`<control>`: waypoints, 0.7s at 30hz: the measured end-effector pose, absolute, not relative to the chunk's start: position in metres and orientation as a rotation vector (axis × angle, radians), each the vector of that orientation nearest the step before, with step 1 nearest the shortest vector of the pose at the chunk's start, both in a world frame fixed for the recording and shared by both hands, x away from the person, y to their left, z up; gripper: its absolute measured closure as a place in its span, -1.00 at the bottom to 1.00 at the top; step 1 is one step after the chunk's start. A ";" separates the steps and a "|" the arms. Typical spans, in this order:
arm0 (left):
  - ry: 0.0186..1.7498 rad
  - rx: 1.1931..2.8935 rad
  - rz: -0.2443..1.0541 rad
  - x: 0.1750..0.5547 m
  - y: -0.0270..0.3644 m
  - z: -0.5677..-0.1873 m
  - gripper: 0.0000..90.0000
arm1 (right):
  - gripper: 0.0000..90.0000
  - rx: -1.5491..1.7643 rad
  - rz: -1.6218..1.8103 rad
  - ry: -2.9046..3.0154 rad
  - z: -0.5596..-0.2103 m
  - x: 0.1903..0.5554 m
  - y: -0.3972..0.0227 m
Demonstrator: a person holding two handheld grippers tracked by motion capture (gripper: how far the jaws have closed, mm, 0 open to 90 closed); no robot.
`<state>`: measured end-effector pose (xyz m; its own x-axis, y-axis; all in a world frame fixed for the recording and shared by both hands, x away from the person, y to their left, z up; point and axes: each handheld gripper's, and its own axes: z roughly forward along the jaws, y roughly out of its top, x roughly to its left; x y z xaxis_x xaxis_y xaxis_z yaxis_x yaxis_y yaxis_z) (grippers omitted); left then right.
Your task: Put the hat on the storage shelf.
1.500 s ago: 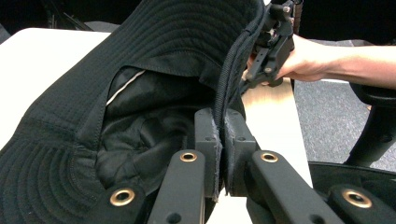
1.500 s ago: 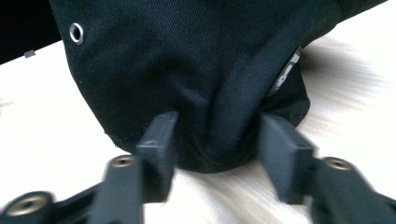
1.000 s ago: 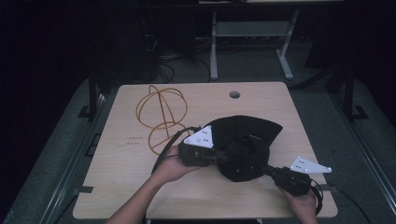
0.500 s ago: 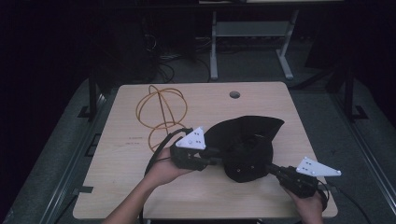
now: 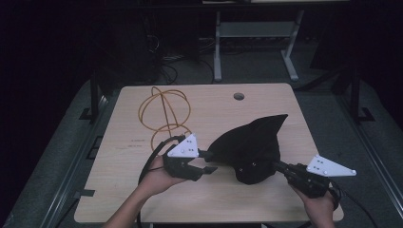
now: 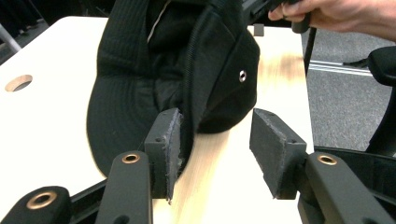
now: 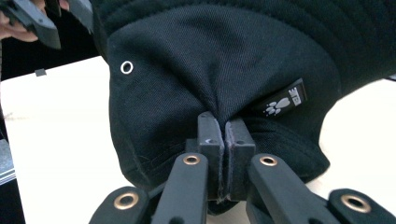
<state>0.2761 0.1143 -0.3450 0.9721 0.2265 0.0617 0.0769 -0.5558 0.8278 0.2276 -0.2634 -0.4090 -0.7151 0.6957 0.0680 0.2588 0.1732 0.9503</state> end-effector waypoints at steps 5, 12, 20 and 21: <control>0.238 2.150 0.206 0.273 0.123 -0.349 0.08 | 0.94 0.875 1.544 2.074 -0.397 0.227 -0.262; 0.271 2.145 0.207 0.271 0.135 -0.355 0.02 | 0.94 0.839 1.530 2.065 -0.381 0.227 -0.262; 0.304 2.127 0.196 0.266 0.147 -0.367 -0.01 | 0.95 0.818 1.534 2.059 -0.366 0.230 -0.260; 0.311 2.112 0.200 0.265 0.148 -0.369 -0.02 | 0.95 0.812 1.537 2.055 -0.364 0.231 -0.259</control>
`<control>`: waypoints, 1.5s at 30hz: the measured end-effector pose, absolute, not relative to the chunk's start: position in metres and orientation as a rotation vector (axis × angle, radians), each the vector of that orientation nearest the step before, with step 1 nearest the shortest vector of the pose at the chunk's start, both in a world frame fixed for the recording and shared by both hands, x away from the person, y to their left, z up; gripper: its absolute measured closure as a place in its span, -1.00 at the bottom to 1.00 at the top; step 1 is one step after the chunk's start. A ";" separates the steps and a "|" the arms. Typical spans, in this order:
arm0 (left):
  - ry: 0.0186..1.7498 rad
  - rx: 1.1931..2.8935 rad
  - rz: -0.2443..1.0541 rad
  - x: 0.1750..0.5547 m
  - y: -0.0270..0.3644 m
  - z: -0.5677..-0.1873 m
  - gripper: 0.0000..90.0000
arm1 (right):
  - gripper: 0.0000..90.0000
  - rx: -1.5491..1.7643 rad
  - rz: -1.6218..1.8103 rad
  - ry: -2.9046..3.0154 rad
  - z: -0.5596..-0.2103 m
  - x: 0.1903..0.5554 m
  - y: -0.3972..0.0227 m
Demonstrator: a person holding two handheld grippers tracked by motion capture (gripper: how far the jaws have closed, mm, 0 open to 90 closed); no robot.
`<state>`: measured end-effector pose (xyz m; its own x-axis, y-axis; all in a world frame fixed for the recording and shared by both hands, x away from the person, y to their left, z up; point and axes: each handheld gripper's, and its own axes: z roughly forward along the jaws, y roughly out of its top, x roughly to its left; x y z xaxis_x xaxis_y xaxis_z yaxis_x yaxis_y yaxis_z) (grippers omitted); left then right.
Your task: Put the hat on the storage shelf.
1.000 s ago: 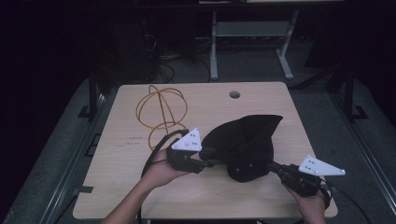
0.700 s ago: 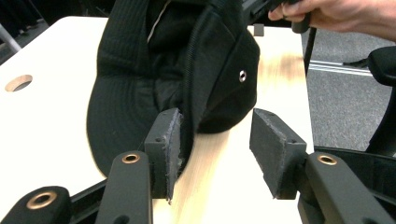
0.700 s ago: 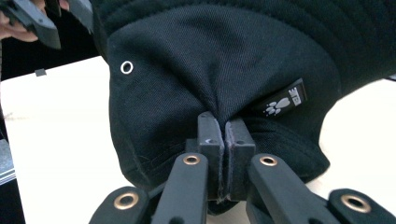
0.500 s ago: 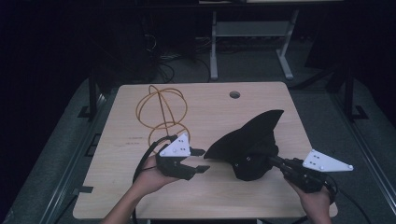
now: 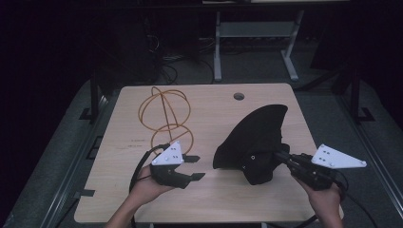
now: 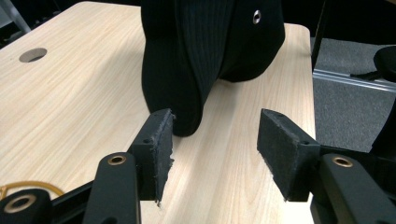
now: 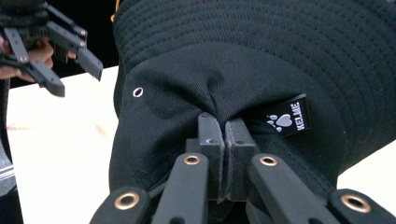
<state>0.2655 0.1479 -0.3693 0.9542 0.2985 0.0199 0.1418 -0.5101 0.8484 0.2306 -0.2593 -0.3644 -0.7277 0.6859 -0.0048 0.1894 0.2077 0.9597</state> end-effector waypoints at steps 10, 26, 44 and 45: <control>0.357 2.089 0.186 0.260 0.162 -0.384 -0.08 | 0.95 0.776 1.559 2.043 -0.341 0.240 -0.252; 0.387 2.071 0.172 0.255 0.174 -0.400 -0.15 | 0.95 0.740 1.572 2.059 -0.310 0.259 -0.235; 0.382 2.072 0.191 0.252 0.174 -0.406 -0.20 | 0.95 0.678 1.593 2.084 -0.277 0.281 -0.206; 0.382 2.072 0.191 0.252 0.174 -0.406 -0.20 | 0.95 0.676 1.596 2.083 -0.276 0.282 -0.205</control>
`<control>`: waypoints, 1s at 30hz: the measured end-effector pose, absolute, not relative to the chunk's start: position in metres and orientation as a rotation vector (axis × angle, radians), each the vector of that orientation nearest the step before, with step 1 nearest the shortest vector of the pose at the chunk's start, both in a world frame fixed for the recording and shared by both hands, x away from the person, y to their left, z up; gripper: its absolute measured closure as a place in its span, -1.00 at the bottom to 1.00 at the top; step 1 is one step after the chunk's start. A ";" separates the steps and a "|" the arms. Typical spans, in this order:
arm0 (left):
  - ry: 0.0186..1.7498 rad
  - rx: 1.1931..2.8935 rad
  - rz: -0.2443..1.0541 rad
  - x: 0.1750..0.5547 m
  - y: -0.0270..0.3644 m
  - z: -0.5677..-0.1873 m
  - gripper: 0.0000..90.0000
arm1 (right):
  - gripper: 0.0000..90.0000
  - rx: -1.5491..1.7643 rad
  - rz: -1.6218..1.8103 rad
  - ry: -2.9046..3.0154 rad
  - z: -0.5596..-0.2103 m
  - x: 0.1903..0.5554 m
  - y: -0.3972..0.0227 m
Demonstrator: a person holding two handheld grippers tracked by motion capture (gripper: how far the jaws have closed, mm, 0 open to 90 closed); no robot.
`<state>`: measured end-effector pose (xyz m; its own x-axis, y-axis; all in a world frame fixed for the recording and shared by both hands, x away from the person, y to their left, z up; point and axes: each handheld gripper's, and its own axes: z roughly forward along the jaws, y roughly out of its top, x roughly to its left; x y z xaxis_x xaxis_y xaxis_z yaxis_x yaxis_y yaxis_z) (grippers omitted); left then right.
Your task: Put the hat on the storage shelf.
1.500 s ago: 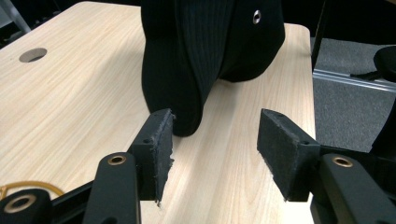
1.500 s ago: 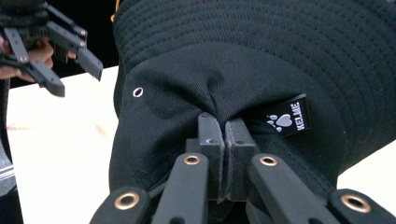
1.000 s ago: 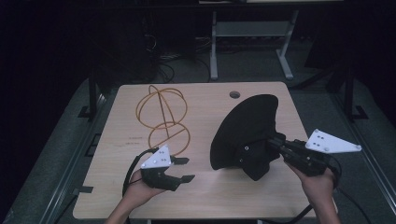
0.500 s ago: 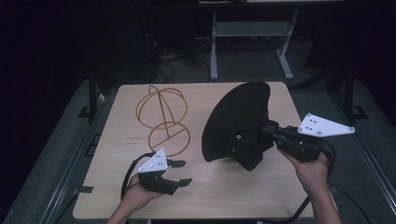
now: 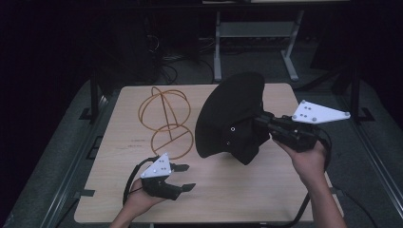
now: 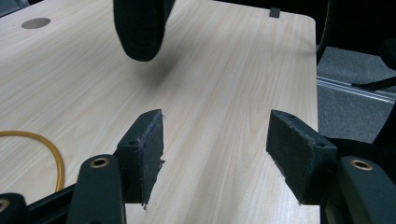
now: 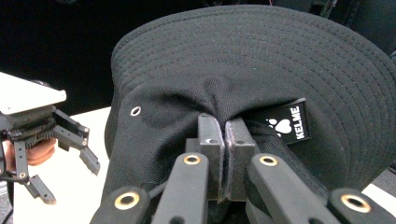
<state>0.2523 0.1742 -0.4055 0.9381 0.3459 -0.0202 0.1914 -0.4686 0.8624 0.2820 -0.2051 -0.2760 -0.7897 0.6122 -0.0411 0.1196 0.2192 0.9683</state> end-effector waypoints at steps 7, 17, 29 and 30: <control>0.370 2.083 0.195 0.251 0.174 -0.406 -0.24 | 0.94 0.657 1.592 2.097 -0.266 0.292 -0.193; 0.376 2.085 0.215 0.250 0.177 -0.411 -0.27 | 0.94 0.635 1.602 2.122 -0.253 0.306 -0.172; 0.361 2.103 0.223 0.247 0.175 -0.414 -0.29 | 0.94 0.603 1.612 2.150 -0.237 0.321 -0.147; 0.363 2.106 0.223 0.246 0.175 -0.414 -0.29 | 0.94 0.596 1.617 2.154 -0.234 0.324 -0.143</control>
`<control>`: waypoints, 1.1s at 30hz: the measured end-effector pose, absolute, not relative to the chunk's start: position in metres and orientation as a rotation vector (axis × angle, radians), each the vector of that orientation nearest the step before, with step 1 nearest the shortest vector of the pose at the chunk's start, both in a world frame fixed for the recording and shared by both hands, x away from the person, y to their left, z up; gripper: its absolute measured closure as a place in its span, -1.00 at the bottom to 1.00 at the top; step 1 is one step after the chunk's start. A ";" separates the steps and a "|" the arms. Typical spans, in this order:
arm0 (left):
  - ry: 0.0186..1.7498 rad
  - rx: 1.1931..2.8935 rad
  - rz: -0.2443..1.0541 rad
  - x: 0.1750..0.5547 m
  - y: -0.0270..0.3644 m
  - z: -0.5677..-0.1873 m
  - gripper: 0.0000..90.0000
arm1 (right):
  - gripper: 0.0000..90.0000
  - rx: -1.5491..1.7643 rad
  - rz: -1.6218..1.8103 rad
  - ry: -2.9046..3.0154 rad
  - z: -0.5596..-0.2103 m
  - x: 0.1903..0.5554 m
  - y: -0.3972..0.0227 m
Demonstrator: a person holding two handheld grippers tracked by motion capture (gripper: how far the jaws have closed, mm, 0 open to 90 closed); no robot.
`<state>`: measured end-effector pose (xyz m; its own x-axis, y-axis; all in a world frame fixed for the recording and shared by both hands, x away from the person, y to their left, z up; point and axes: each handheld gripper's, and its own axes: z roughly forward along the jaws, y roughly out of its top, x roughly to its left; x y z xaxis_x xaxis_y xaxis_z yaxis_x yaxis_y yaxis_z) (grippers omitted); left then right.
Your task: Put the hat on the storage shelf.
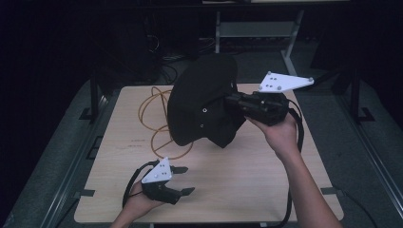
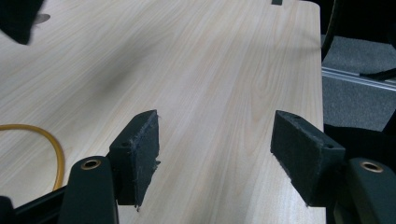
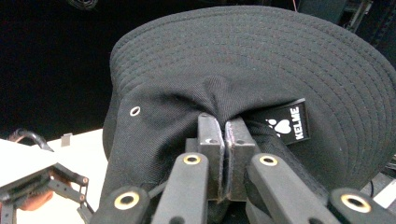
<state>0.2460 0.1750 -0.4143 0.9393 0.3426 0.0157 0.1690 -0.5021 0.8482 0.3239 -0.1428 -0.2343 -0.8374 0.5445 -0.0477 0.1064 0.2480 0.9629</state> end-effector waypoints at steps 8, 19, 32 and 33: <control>0.364 2.107 0.225 0.246 0.177 -0.415 -0.30 | 0.94 0.570 1.618 2.181 -0.226 0.333 -0.125; 0.361 2.105 0.226 0.246 0.176 -0.415 -0.30 | 0.94 0.550 1.630 2.205 -0.221 0.344 -0.104; 0.352 2.104 0.232 0.246 0.177 -0.415 -0.30 | 0.94 0.532 1.658 2.225 -0.215 0.357 -0.082; 0.348 2.098 0.235 0.246 0.177 -0.415 -0.30 | 0.94 0.529 1.660 2.227 -0.214 0.358 -0.080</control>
<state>0.2465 0.1767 -0.4151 0.9407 0.3380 0.0283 0.1533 -0.4982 0.8534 0.3581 -0.0803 -0.2140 -0.8828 0.4688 -0.0290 0.1060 0.2591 0.9600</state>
